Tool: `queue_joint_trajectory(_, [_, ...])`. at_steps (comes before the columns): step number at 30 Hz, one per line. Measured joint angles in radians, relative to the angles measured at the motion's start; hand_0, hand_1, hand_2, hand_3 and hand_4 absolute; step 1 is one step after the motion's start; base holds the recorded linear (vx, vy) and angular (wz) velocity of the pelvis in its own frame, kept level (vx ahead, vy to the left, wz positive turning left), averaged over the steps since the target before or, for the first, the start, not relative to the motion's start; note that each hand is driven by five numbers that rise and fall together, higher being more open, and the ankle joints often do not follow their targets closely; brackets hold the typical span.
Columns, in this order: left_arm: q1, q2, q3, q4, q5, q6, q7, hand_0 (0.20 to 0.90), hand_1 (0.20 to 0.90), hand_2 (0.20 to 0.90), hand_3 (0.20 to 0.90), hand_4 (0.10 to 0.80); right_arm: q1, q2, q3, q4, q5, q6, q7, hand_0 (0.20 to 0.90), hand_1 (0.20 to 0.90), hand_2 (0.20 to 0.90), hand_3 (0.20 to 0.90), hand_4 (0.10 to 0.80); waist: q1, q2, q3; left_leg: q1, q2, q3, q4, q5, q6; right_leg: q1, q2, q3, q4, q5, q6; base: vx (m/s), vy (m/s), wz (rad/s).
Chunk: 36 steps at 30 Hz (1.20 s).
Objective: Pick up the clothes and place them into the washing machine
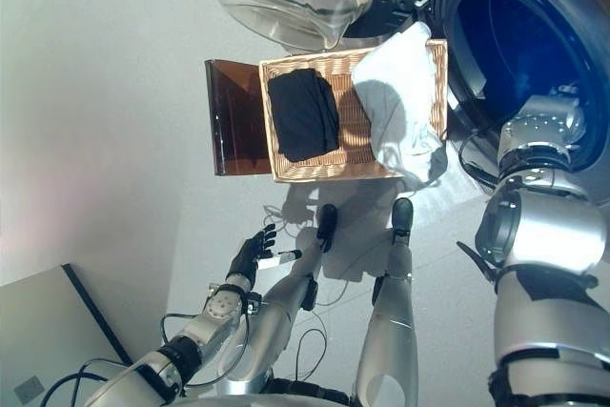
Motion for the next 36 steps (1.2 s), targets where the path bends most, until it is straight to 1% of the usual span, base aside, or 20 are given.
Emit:
queue_joint_trajectory(7, [0.0, 0.0, 0.0, 0.0, 0.001, -0.001, 0.001, 0.9, 0.9, 0.9, 0.9, 0.8, -0.008, -0.007, 0.039, 0.02, -0.052, 0.019, -0.008, 0.9, 0.9, 0.9, 0.9, 0.8, -0.001, 0.0, 0.0, 0.0, 0.0, 0.0, 0.0, 0.0, 0.0, 0.0, 0.0, 0.0, 0.0, 0.0, 0.0, 0.0, 0.0, 0.0])
queue_joint_trajectory(9, [0.0, 0.0, 0.0, 0.0, 0.001, -0.001, 0.002, 0.9, 0.9, 0.9, 0.9, 0.8, -0.012, -0.012, 0.072, 0.038, -0.091, 0.043, -0.019, 0.9, 0.9, 0.9, 0.9, 0.8, -0.001, 0.0, 0.0, 0.0, 0.0, 0.0, 0.0, 0.0, 0.0, 0.0, 0.0, 0.0, 0.0, 0.0, 0.0, 0.0, 0.0, 0.0])
queue_joint_trajectory(13, [0.0, 0.0, 0.001, -0.001, 0.002, -0.002, 0.004, 0.9, 0.9, 0.9, 0.9, 0.8, -0.012, -0.012, 0.082, 0.041, -0.151, 0.069, -0.028, 0.9, 0.9, 0.9, 0.9, 0.8, -0.003, 0.0, 0.0, 0.0, 0.0, 0.0, 0.0, 0.001, 0.001, 0.0, 0.0, 0.0, 0.0, 0.001, 0.001, 0.002, 0.001, -0.01])
queue_joint_trajectory(14, [0.0, 0.0, 0.0, -0.002, 0.002, -0.002, 0.005, 0.9, 0.9, 0.9, 0.9, 0.8, -0.012, -0.012, 0.103, 0.046, -0.169, 0.081, -0.029, 0.9, 0.9, 0.9, 0.9, 0.8, -0.005, 0.0, 0.0, 0.0, 0.0, 0.0, 0.0, 0.001, 0.001, 0.0, 0.0, 0.0, 0.0, 0.001, 0.001, 0.0, 0.0, 0.0])
queue_joint_trajectory(18, [0.0, 0.0, 0.001, -0.003, 0.003, -0.003, 0.011, 0.9, 0.9, 0.9, 0.9, 0.8, -0.012, -0.013, 0.115, 0.049, -0.195, 0.089, -0.044, 0.9, 0.9, 0.9, 0.9, 0.8, -0.005, 0.0, 0.0, 0.0, 0.0, 0.001, 0.0, 0.001, 0.001, 0.0, 0.001, 0.001, 0.0, 0.001, 0.002, 0.0, 0.0, 0.0])
queue_joint_trajectory(19, [0.0, 0.0, 0.001, -0.003, 0.004, -0.003, 0.011, 0.9, 0.9, 0.9, 0.9, 0.8, -0.012, -0.013, 0.117, 0.05, -0.216, 0.105, -0.046, 0.9, 0.9, 0.9, 0.9, 0.8, -0.005, 0.0, 0.0, 0.0, 0.0, 0.001, 0.0, 0.001, 0.001, 0.0, 0.001, 0.001, 0.0, 0.001, 0.002, 0.0, 0.0, 0.0])
queue_joint_trajectory(21, [0.0, 0.001, 0.001, -0.005, 0.007, -0.005, 0.012, 0.9, 0.9, 0.9, 0.9, 0.8, -0.015, -0.014, 0.159, 0.075, -0.28, 0.148, -0.063, 0.9, 0.9, 0.9, 0.9, 0.8, -0.004, 0.0, 0.0, 0.0, 0.0, 0.001, 0.0, 0.001, 0.002, 0.0, 0.001, 0.001, 0.0, 0.001, 0.002, 0.0, 0.0, 0.0])
queue_joint_trajectory(22, [0.001, 0.002, 0.001, -0.01, 0.007, -0.005, 0.012, 0.9, 0.9, 0.9, 0.9, 0.8, -0.015, -0.014, 0.195, 0.087, -0.342, 0.19, -0.072, 0.9, 0.9, 0.9, 0.9, 0.8, -0.004, -0.001, 0.0, 0.0, 0.0, 0.002, 0.0, 0.001, 0.002, 0.0, 0.001, 0.001, 0.0, 0.002, 0.002, 0.0, 0.0, 0.0])
queue_joint_trajectory(23, [0.001, 0.002, 0.001, -0.013, 0.012, -0.006, 0.013, 0.9, 0.9, 0.9, 0.9, 0.8, -0.015, -0.013, 0.241, 0.102, -0.426, 0.234, -0.076, 0.9, 0.9, 0.9, 0.9, 0.8, -0.004, -0.001, 0.0, 0.0, 0.0, 0.001, 0.0, 0.001, 0.002, 0.0, 0.001, 0.001, 0.001, 0.002, 0.002, 0.0, 0.0, 0.0])
queue_joint_trajectory(24, [0.0, 0.005, 0.001, -0.02, 0.027, -0.01, 0.015, 0.9, 0.9, 0.9, 0.9, 0.8, -0.014, -0.014, 0.302, 0.107, -0.548, 0.265, -0.077, 0.9, 0.9, 0.9, 0.9, 0.8, -0.004, -0.001, 0.001, 0.0, -0.001, 0.001, 0.0, 0.003, 0.004, 0.0, 0.001, 0.001, 0.001, 0.002, 0.003, 0.0, 0.0, 0.0])
queue_joint_trajectory(25, [0.0, 0.005, 0.001, -0.021, 0.031, -0.014, 0.016, 0.9, 0.9, 0.9, 0.9, 0.8, -0.014, -0.014, 0.33, 0.103, -0.604, 0.274, -0.083, 0.9, 0.9, 0.9, 0.9, 0.8, -0.004, -0.002, 0.001, 0.0, -0.001, 0.001, 0.0, 0.003, 0.005, 0.0, 0.002, 0.001, 0.001, 0.003, 0.003, -0.01, 0.001, -0.05])
queue_joint_trajectory(26, [0.0, 0.008, 0.003, -0.021, 0.044, -0.025, 0.023, 0.9, 0.9, 0.9, 0.9, 0.8, -0.012, -0.021, 0.385, 0.077, -0.734, 0.281, -0.097, 0.9, 0.9, 0.9, 0.9, 0.8, -0.009, -0.003, 0.002, 0.0, -0.002, 0.001, 0.0, 0.003, 0.005, 0.0, 0.002, 0.001, 0.001, 0.003, 0.004, -0.005, 0.001, -0.04])
queue_joint_trajectory(27, [-0.002, 0.007, 0.006, -0.022, 0.052, -0.029, 0.03, 0.9, 0.9, 0.9, 0.9, 0.8, -0.01, -0.024, 0.39, 0.064, -0.8, 0.274, -0.115, 0.9, 0.9, 0.9, 0.9, 0.8, -0.011, -0.003, 0.002, 0.0, -0.002, 0.001, 0.0, 0.004, 0.005, 0.0, 0.002, 0.001, 0.001, 0.003, 0.004, -0.004, 0.002, -0.04])
queue_joint_trajectory(28, [-0.002, 0.007, 0.008, -0.027, 0.058, -0.029, 0.033, 0.9, 0.9, 0.9, 0.9, 0.8, -0.01, -0.023, 0.391, 0.074, -0.82, 0.289, -0.119, 0.9, 0.9, 0.9, 0.9, 0.8, -0.01, -0.003, 0.002, 0.0, -0.002, 0.002, 0.0, 0.004, 0.006, 0.0, 0.002, 0.002, 0.001, 0.003, 0.005, 0.0, 0.0, 0.0])
queue_joint_trajectory(29, [-0.002, 0.009, 0.011, -0.03, 0.065, -0.037, 0.038, 0.9, 0.9, 0.9, 0.9, 0.8, -0.01, -0.024, 0.406, 0.086, -0.879, 0.324, -0.121, 0.9, 0.9, 0.9, 0.9, 0.8, -0.01, -0.004, 0.003, -0.001, -0.003, 0.002, 0.0, 0.004, 0.006, -0.001, 0.002, 0.002, 0.0, 0.004, 0.006, 0.0, 0.0, 0.0])
queue_joint_trajectory(32, [-0.002, 0.01, 0.012, -0.031, 0.073, -0.043, 0.047, 0.9, 0.9, 0.9, 0.9, 0.8, 0.009, -0.021, 0.452, 0.075, -1.004, 0.358, -0.133, 0.9, 0.9, 0.9, 0.9, 0.8, -0.013, -0.005, 0.003, -0.002, -0.005, 0.005, 0.0, 0.004, 0.006, -0.004, 0.002, 0.006, 0.0, 0.003, 0.009, 0.006, 0.013, -0.05])
queue_joint_trajectory(36, [-0.002, 0.008, 0.039, -0.03, 0.081, -0.046, 0.057, 0.9, 0.9, 0.9, 0.9, 0.8, 0.078, -0.016, 0.491, -0.019, -1.138, 0.363, -0.132, 0.9, 0.9, 0.9, 0.9, 0.8, -0.033, -0.016, 0.011, -0.002, -0.004, 0.006, 0.0, 0.004, 0.006, -0.004, 0.002, 0.007, -0.001, 0.002, 0.011, 0.006, 0.001, -0.05])
